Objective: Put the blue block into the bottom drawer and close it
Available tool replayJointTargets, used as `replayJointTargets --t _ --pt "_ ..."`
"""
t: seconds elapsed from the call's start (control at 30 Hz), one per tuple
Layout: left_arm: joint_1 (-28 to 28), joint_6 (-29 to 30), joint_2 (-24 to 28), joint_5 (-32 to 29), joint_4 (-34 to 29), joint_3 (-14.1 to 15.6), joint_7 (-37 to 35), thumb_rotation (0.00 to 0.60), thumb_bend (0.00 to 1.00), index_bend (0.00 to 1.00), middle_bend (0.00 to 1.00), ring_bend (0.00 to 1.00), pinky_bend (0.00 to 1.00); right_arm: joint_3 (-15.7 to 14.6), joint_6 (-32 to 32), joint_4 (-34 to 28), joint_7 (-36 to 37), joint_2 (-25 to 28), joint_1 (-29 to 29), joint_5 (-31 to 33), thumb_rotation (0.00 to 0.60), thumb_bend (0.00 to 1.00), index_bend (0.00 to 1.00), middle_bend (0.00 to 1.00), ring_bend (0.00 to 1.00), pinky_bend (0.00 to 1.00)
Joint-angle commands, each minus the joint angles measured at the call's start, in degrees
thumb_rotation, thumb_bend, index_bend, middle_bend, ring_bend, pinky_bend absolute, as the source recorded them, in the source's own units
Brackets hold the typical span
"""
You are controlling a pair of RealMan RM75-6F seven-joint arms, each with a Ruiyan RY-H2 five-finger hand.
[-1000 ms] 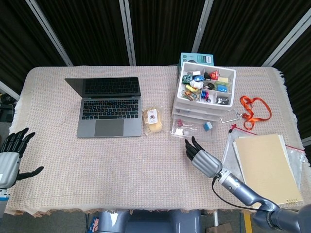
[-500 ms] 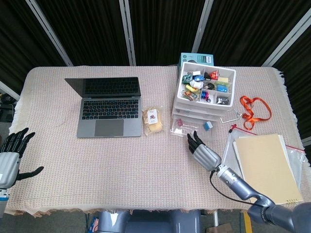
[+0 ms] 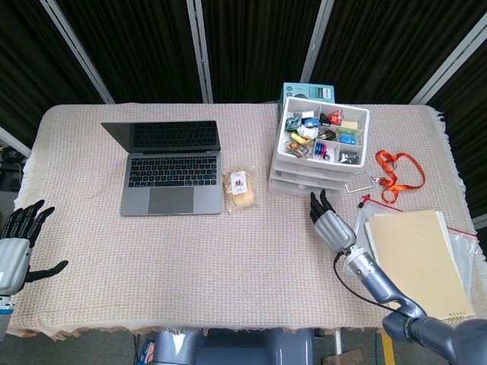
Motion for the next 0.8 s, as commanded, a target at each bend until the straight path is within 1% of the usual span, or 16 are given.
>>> replayJointTargets --t 0.03,0.3,0.5,0.6,0.67,0.77,0.8 --pt "0.0 -0.1 0.0 -0.1 0.0 0.0 0.0 0.600 0.11 0.10 0.00 0.00 0.00 1.1 -0.6 1.0 -0.8 -0.6 -0.3 1.7 0.600 0.29 0.27 0.14 0.03 0.13" --pt "0.0 -0.1 0.1 0.0 -0.1 0.0 -0.1 0.600 0.11 0.10 0.00 0.00 0.00 2.0 -0.3 1.2 -1.7 -0.8 -1.1 3.8 0.600 0.29 0.27 0.14 0.03 0.13" --pt "-0.1 -0.2 0.1 0.1 -0.1 0.1 -0.1 0.600 0.11 0.10 0.00 0.00 0.00 0.9 1.3 -1.1 -1.2 0.2 -2.1 3.1 0.600 0.29 0.27 0.14 0.03 0.13" --pt "0.0 -0.1 0.2 0.1 -0.1 0.1 -0.1 0.600 0.11 0.10 0.00 0.00 0.00 0.2 2.9 -3.2 -0.5 1.3 -2.7 2.2 0.600 0.29 0.27 0.14 0.03 0.13" --pt "0.0 -0.1 0.1 0.2 -0.1 0.1 -0.1 0.600 0.11 0.10 0.00 0.00 0.00 0.1 4.4 -5.8 0.3 2.6 -3.1 1.5 0.600 0.29 0.27 0.14 0.03 0.13" --pt "0.0 -0.1 0.1 0.3 -0.1 0.2 0.0 0.600 0.11 0.10 0.00 0.00 0.00 0.6 7.1 -10.0 2.1 4.8 -3.9 1.1 0.600 0.28 0.26 0.14 0.03 0.12" --pt "0.0 -0.1 0.1 0.3 -0.1 0.2 0.0 0.600 0.11 0.10 0.00 0.00 0.00 1.0 8.4 -12.4 3.4 5.9 -4.5 1.4 0.600 0.28 0.26 0.14 0.03 0.12"
